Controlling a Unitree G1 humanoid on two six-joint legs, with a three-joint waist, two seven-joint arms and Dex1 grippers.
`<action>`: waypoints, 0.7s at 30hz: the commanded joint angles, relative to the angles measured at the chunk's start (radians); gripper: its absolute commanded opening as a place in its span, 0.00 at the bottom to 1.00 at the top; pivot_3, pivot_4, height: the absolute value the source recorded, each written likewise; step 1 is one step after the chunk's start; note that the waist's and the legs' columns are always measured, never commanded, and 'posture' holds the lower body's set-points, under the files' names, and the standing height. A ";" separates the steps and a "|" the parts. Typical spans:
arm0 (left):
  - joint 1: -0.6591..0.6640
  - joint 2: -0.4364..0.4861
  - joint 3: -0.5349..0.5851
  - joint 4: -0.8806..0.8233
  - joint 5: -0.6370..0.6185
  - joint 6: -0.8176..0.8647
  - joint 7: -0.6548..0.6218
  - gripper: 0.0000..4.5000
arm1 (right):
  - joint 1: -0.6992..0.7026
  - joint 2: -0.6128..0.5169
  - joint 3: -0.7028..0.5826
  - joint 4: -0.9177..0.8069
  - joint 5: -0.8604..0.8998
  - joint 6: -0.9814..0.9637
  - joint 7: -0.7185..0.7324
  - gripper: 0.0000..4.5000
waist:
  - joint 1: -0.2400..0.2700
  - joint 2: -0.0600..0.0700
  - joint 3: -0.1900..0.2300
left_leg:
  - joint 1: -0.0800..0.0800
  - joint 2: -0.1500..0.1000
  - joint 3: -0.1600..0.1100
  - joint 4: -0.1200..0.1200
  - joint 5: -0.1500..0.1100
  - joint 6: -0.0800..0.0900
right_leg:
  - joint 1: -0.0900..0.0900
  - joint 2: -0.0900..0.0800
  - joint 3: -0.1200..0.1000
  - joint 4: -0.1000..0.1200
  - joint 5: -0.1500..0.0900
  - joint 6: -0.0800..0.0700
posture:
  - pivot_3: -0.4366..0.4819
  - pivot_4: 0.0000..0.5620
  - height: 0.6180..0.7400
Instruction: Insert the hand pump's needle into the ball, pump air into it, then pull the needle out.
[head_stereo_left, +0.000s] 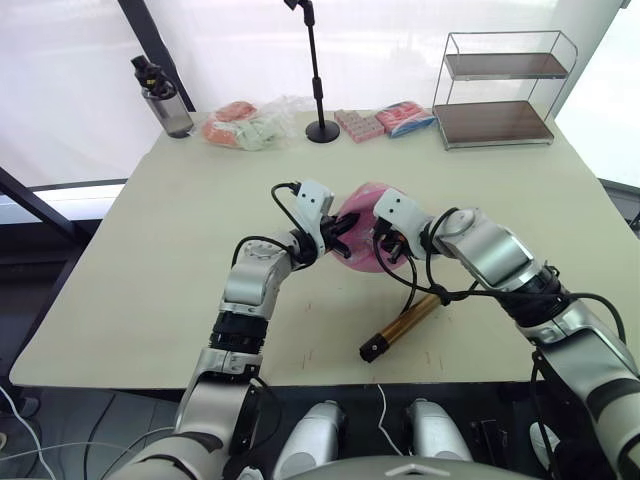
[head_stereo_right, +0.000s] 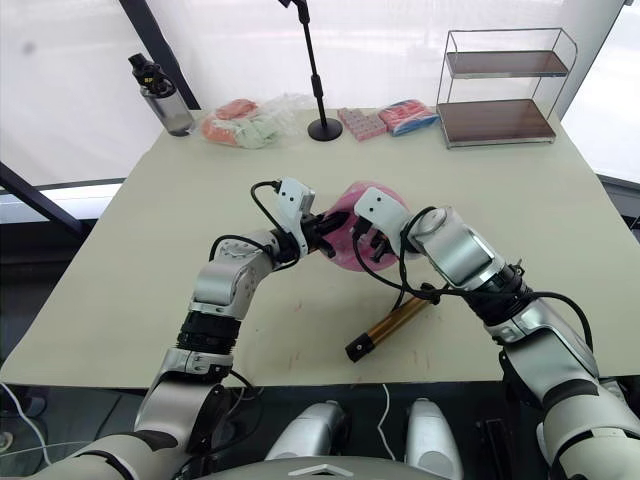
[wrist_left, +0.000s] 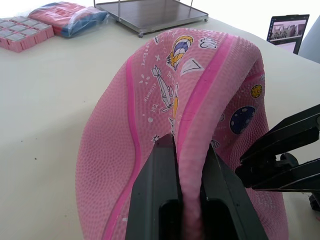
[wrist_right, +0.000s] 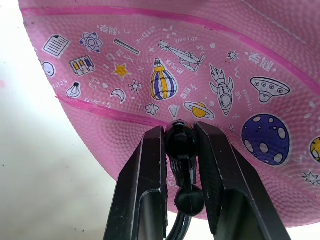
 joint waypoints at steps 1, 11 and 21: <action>0.052 -0.011 -0.042 0.065 0.007 0.043 -0.004 0.00 | 0.005 -0.014 0.049 0.062 -0.039 0.023 0.010 0.07 | 0.000 0.000 -0.001 | 0.000 0.000 0.000 0.000 0.000 0.000 | 0.000 0.000 0.000 0.000 0.000 0.000 | 0.48 0.27 1.00; 0.060 -0.014 -0.038 0.071 0.000 0.065 0.001 0.00 | -0.030 0.018 0.108 0.167 -0.105 -0.023 0.024 0.07 | -0.002 0.000 -0.008 | 0.001 0.000 0.000 0.000 0.000 0.000 | 0.001 0.000 0.000 0.000 0.000 0.000 | 0.48 0.27 1.00; 0.063 -0.013 -0.034 0.077 -0.011 0.087 0.011 0.00 | -0.033 0.041 0.157 0.264 -0.177 -0.076 0.046 0.07 | -0.005 0.000 -0.009 | 0.019 0.001 0.000 -0.007 -0.001 0.001 | 0.017 0.000 0.000 -0.005 -0.003 0.005 | 0.48 0.27 1.00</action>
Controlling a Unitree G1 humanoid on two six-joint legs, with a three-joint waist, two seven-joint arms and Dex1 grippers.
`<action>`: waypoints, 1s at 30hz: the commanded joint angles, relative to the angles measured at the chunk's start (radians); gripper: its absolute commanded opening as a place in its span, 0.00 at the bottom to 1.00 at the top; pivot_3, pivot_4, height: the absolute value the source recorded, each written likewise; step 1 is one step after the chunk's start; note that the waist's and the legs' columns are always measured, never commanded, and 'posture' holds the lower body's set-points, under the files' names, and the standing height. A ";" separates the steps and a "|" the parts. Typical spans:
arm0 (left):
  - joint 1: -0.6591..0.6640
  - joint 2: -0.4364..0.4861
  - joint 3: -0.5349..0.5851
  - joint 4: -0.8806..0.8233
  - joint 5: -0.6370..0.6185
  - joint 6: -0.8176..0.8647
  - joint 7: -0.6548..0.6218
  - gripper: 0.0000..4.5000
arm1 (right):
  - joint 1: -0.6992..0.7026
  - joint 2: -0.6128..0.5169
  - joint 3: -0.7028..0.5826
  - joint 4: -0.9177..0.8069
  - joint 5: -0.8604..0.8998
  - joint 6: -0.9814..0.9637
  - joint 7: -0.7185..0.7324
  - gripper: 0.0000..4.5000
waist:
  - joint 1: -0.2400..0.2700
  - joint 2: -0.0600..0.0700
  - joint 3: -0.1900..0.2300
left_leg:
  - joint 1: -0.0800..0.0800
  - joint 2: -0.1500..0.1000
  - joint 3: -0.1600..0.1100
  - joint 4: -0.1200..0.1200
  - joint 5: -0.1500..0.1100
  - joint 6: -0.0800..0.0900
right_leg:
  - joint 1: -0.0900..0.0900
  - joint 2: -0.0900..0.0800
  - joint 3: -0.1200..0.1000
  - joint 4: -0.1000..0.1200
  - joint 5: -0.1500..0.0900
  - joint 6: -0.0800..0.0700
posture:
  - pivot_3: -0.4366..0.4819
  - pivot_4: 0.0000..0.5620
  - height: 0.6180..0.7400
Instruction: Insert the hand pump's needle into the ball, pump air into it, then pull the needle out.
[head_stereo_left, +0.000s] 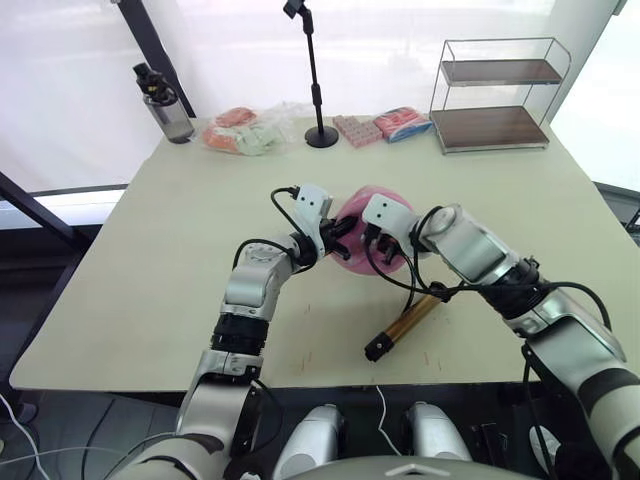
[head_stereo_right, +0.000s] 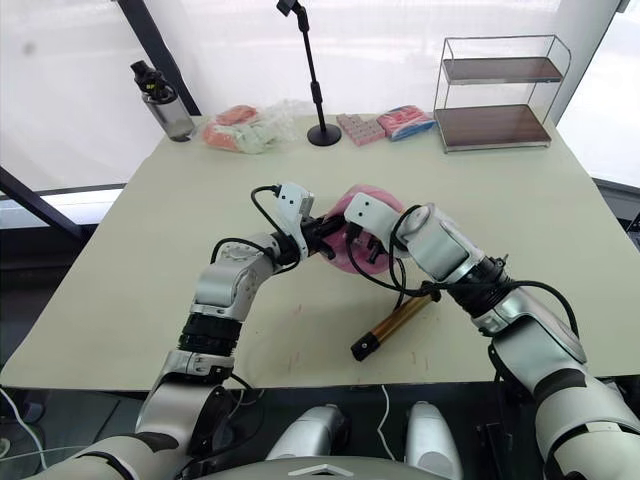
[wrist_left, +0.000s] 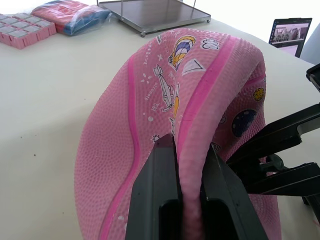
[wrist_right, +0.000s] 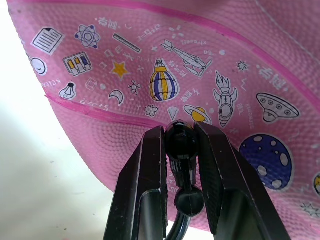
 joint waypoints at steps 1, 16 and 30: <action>0.053 -0.006 -0.041 0.056 0.002 0.073 -0.009 0.00 | 0.035 -0.011 0.046 0.122 -0.065 0.004 -0.014 0.07 | 0.000 0.000 -0.001 | 0.000 0.000 0.000 0.000 0.000 0.000 | 0.000 0.000 0.000 0.000 0.000 0.001 | 0.48 0.27 1.00; 0.062 0.004 -0.045 0.058 0.002 0.076 -0.010 0.00 | 0.062 -0.022 0.084 0.210 -0.155 -0.055 0.023 0.07 | 0.001 -0.001 -0.010 | 0.001 0.000 0.000 -0.001 0.000 0.000 | 0.000 0.000 0.000 -0.001 0.000 0.001 | 0.48 0.27 1.00; 0.059 0.010 -0.053 0.065 0.005 0.072 -0.014 0.00 | 0.090 -0.008 0.109 0.300 -0.212 -0.109 0.037 0.07 | 0.001 -0.001 -0.014 | 0.002 0.000 -0.001 -0.003 0.000 0.000 | 0.002 0.000 0.000 -0.002 -0.001 0.001 | 0.48 0.27 1.00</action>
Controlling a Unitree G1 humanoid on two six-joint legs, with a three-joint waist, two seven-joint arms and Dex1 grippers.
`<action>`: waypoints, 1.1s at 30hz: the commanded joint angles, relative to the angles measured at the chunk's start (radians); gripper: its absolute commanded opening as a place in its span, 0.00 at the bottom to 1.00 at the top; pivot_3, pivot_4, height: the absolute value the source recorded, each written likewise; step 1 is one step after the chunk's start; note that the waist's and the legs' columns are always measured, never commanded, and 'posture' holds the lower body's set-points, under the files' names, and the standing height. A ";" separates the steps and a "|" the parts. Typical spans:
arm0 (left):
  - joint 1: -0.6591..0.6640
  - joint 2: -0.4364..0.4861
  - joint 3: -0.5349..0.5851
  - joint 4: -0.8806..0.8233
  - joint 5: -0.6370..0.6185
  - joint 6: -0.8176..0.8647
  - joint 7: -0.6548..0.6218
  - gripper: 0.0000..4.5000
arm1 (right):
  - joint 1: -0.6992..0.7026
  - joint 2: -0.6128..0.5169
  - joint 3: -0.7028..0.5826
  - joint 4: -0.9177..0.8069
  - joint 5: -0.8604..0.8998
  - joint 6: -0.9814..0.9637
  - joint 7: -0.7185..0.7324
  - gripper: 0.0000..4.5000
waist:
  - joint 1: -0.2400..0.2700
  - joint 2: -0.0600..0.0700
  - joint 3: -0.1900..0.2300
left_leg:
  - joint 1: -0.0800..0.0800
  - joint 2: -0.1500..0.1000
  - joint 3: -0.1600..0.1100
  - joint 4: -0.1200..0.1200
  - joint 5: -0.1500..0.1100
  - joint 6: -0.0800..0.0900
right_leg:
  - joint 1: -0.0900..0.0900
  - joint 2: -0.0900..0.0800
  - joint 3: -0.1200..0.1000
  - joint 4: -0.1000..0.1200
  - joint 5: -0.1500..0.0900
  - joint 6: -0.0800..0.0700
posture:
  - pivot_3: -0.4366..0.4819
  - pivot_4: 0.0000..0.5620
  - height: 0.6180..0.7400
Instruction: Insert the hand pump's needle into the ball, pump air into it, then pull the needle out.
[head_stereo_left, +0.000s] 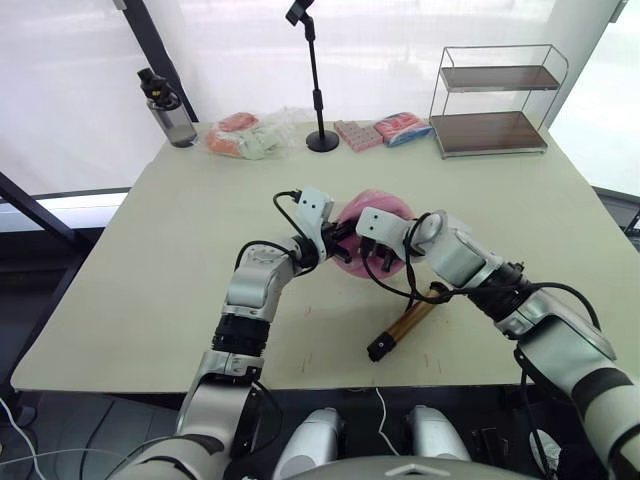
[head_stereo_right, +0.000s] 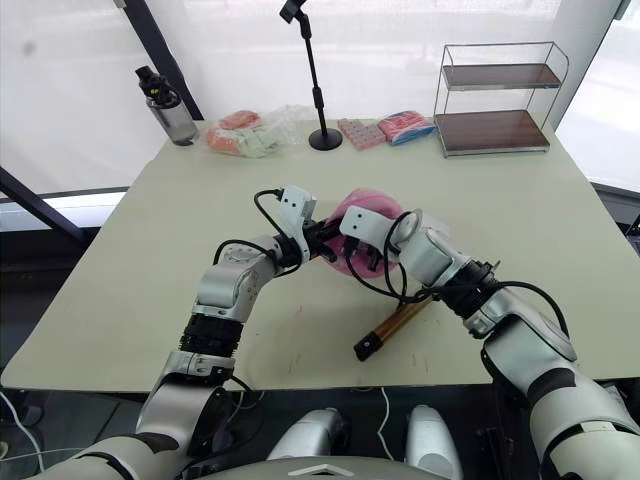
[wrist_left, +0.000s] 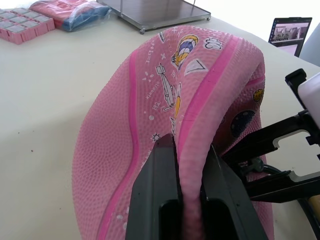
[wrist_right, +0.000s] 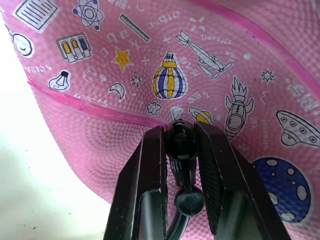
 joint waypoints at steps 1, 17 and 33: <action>0.051 0.011 -0.043 0.055 0.011 0.065 -0.018 0.00 | 0.076 -0.037 0.048 0.195 -0.078 0.033 -0.020 0.07 | 0.000 0.000 -0.001 | 0.002 0.000 0.000 -0.001 0.000 0.000 | 0.002 0.000 0.000 -0.001 0.000 0.000 | 0.48 0.27 1.00; 0.056 0.008 -0.041 0.063 0.013 0.057 -0.013 0.00 | 0.111 0.030 0.018 0.373 -0.096 -0.024 -0.038 0.07 | -0.004 -0.003 -0.016 | 0.012 0.001 0.000 -0.007 -0.003 -0.005 | 0.010 0.000 0.001 -0.002 -0.004 0.003 | 0.48 0.27 1.00; 0.054 0.013 -0.036 0.074 0.014 0.049 -0.010 0.00 | 0.113 0.074 -0.111 0.334 -0.073 -0.005 -0.050 0.07 | -0.005 -0.003 -0.023 | 0.014 0.002 0.000 -0.008 -0.003 -0.005 | 0.011 0.000 0.001 -0.002 -0.007 0.002 | 0.48 0.27 1.00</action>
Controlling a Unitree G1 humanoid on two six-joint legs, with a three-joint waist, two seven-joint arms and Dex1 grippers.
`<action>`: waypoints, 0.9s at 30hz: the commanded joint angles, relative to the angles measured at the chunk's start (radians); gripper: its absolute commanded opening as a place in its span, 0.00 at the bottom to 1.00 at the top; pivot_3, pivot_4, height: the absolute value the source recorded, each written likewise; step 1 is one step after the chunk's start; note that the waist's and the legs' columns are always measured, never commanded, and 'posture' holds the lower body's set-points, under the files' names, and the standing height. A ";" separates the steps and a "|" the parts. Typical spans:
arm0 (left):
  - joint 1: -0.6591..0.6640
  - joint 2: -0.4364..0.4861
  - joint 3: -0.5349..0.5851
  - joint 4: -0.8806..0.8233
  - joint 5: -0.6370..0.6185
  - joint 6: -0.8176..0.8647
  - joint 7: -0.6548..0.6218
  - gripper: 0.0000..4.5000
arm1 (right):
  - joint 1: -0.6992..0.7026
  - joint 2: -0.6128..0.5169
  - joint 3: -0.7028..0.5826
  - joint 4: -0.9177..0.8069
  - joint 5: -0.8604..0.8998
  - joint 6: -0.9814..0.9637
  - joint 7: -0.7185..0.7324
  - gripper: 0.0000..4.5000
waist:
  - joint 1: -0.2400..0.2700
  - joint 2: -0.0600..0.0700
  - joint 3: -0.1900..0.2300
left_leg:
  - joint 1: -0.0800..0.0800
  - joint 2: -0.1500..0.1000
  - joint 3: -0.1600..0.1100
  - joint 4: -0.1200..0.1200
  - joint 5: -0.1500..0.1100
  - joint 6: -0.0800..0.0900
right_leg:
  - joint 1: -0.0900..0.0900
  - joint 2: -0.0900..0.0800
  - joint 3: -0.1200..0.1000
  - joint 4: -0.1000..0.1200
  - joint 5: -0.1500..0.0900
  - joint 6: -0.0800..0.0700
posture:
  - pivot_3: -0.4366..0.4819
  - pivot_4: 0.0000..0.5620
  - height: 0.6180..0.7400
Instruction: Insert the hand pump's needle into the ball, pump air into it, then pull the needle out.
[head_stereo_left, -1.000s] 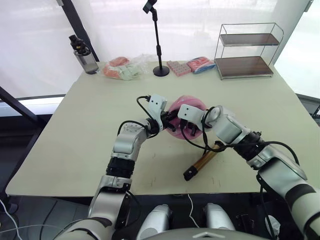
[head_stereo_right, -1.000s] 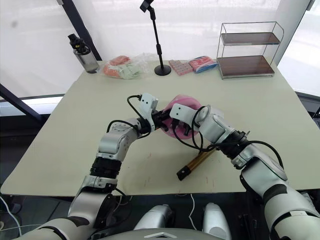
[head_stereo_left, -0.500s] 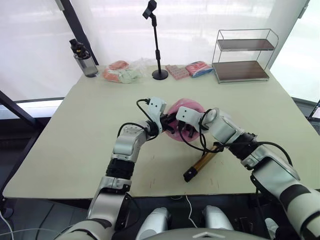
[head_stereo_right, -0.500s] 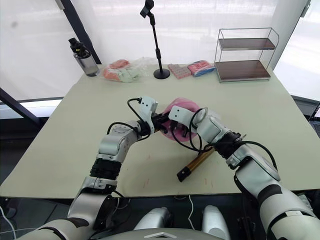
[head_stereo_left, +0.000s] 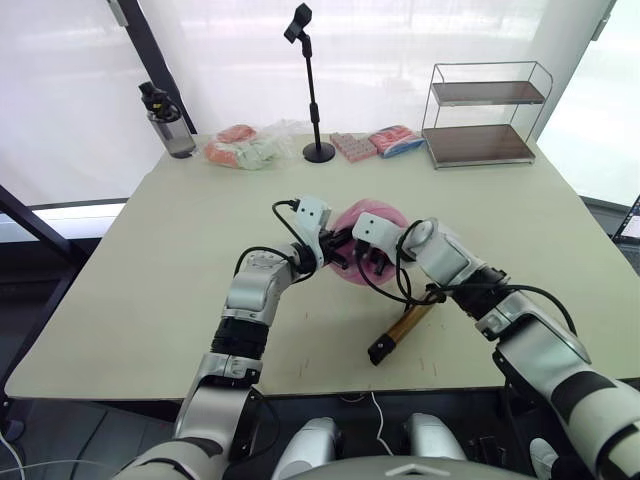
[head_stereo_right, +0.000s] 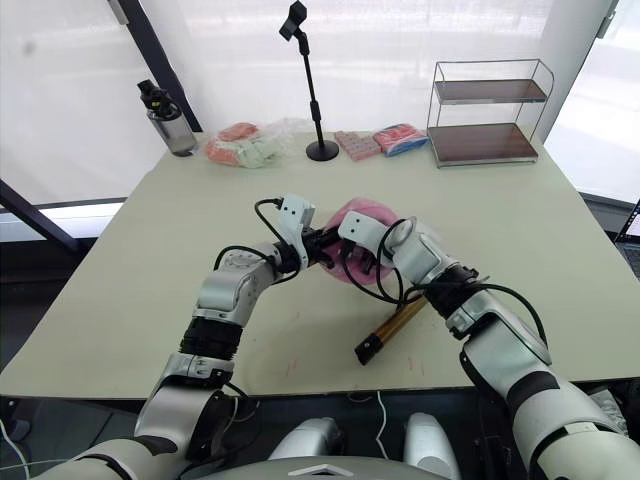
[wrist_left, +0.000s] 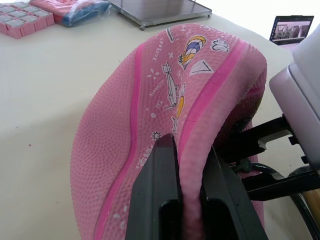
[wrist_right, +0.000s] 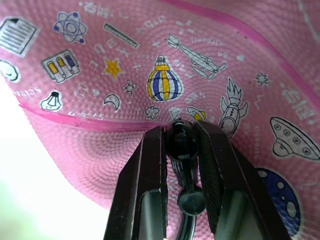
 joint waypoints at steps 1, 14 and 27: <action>0.046 0.008 -0.037 0.042 0.011 0.050 -0.015 0.00 | 0.093 -0.045 -0.009 0.102 -0.042 0.100 -0.047 0.07 | 0.000 0.000 0.001 | 0.000 0.000 0.000 0.000 0.000 0.000 | 0.000 0.000 0.000 0.000 0.000 0.000 | 0.48 0.27 1.00; 0.053 0.015 -0.043 0.026 0.011 0.053 -0.018 0.00 | 0.176 -0.125 -0.159 -0.330 -0.003 0.155 -0.056 0.07 | 0.013 0.009 0.029 | -0.008 -0.001 -0.003 0.000 0.000 0.000 | -0.005 -0.001 -0.003 -0.003 0.000 0.000 | 0.48 0.27 1.00; 0.031 0.010 -0.054 0.054 0.013 0.032 -0.021 0.00 | 0.234 -0.200 -0.197 -0.471 0.031 0.162 -0.073 0.07 | 0.037 0.007 0.048 | -0.020 -0.003 -0.010 0.000 0.000 -0.001 | -0.010 -0.003 -0.010 -0.011 0.000 0.001 | 0.48 0.27 1.00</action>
